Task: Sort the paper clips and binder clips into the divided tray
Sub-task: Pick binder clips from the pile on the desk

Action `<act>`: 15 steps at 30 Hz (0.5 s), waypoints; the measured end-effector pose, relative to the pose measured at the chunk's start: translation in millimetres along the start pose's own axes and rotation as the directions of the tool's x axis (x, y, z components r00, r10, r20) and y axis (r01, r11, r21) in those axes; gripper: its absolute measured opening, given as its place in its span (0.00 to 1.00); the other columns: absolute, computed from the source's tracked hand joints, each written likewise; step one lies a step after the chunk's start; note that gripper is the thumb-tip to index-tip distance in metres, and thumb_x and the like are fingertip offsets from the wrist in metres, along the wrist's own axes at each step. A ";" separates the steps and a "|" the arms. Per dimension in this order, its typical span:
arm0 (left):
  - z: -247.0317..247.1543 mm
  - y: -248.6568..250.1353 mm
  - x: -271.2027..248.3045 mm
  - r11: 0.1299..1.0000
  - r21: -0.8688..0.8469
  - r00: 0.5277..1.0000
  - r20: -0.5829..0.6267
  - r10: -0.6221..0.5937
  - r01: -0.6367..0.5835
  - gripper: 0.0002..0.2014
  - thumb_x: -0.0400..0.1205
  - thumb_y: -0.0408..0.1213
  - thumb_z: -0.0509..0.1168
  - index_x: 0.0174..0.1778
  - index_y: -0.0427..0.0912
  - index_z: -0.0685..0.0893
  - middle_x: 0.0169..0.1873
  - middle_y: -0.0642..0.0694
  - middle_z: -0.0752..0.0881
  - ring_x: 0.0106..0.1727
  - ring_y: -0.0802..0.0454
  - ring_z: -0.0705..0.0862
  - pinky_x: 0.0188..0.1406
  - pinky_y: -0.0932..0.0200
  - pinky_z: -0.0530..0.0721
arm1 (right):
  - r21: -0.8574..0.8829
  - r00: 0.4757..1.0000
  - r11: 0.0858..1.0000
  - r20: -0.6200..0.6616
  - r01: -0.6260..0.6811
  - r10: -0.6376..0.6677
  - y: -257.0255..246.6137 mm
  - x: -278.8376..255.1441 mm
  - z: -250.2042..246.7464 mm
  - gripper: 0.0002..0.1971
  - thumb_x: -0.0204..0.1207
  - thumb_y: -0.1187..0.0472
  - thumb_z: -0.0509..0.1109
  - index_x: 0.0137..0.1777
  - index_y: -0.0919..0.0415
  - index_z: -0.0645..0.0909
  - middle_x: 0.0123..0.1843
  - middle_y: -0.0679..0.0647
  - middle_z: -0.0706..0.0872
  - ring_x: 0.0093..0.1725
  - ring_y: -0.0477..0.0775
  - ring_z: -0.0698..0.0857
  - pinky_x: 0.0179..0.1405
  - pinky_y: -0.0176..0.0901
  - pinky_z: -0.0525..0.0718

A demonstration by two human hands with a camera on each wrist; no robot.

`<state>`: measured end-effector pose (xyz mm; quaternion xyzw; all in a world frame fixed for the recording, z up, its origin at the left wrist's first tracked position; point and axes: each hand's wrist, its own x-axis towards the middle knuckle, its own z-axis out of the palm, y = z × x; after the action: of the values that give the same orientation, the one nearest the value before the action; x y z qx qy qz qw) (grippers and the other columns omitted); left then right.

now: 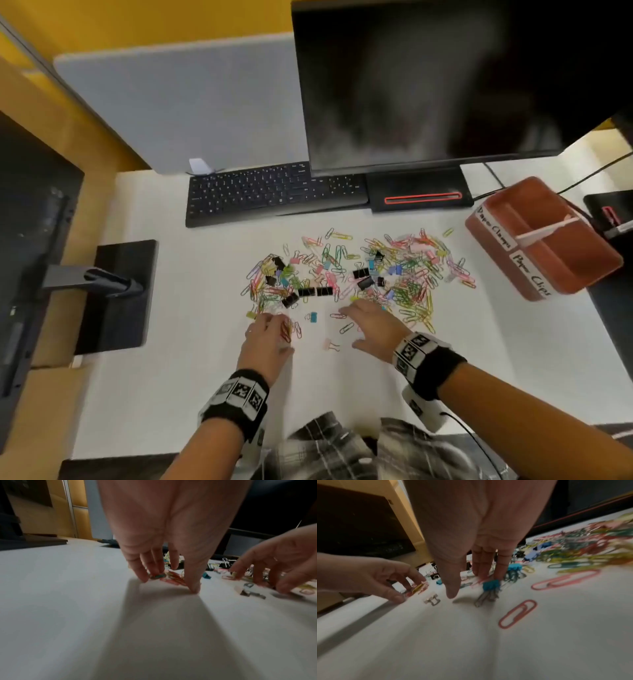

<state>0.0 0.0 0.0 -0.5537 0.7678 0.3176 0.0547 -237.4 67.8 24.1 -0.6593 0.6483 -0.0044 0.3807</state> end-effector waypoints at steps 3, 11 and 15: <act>0.4 -4.3 10.7 0.997 -0.062 0.997 -0.063 0.036 -0.039 0.19 0.70 0.36 0.74 0.57 0.44 0.80 0.56 0.48 0.77 0.56 0.49 0.77 0.61 0.52 0.79 | 0.009 0.998 1.000 -0.056 -0.024 0.025 -5.2 22.1 4.1 0.29 0.75 0.59 0.71 0.75 0.58 0.68 0.69 0.57 0.73 0.68 0.57 0.73 0.67 0.48 0.75; -9.7 -5.2 29.4 0.987 -0.157 1.000 -0.003 0.020 -0.020 0.25 0.71 0.35 0.75 0.64 0.44 0.79 0.55 0.45 0.80 0.52 0.55 0.73 0.53 0.64 0.69 | -0.009 0.998 0.998 -0.037 -0.058 0.057 -7.3 49.2 -2.3 0.10 0.78 0.59 0.67 0.55 0.63 0.84 0.56 0.59 0.84 0.59 0.59 0.79 0.60 0.46 0.74; -13.8 -5.9 36.5 0.989 -0.149 0.998 0.053 0.028 -0.020 0.23 0.69 0.34 0.76 0.60 0.44 0.79 0.51 0.44 0.81 0.47 0.52 0.75 0.48 0.61 0.73 | -0.063 0.996 0.995 0.051 -0.075 0.079 -10.1 53.6 -9.9 0.11 0.79 0.59 0.65 0.52 0.65 0.84 0.55 0.62 0.84 0.58 0.60 0.80 0.59 0.49 0.77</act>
<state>-5.0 -38.4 -7.5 -0.5381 0.7467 0.3897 0.0305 -225.1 15.6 10.1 -0.6449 0.6626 0.0477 0.3778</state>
